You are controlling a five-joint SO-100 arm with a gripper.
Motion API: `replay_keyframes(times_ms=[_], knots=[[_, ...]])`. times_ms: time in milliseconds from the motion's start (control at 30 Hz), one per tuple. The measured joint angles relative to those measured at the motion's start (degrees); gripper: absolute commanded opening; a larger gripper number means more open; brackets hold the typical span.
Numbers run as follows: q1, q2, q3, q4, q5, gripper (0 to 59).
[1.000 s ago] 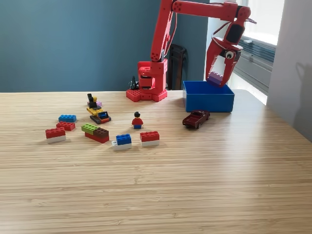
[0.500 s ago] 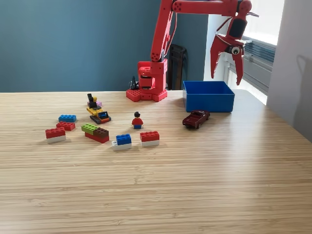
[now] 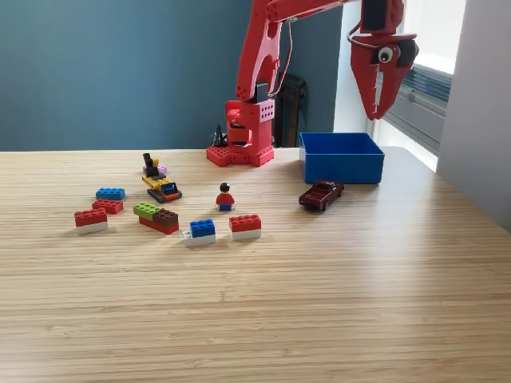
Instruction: Grasp a lego block and put it in the bin.
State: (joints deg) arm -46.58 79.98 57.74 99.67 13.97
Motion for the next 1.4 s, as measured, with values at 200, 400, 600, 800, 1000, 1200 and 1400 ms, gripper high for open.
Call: replay_keyframes(times_ms=[200,400,600,800,1000,1200,1400], knots=[[15.91,0.00,-0.09,0.00,-2.72,0.0],[27.42,0.00,-0.09,-1.14,-7.65,0.0],[31.99,0.00,-0.09,-2.81,-10.11,0.0],[32.52,0.00,2.29,-4.22,-10.63,0.0],[32.52,0.00,2.72,-4.39,-10.55,0.0],[33.57,0.00,2.72,-4.57,-11.25,0.0],[34.80,0.00,3.60,-5.27,-12.13,0.0]])
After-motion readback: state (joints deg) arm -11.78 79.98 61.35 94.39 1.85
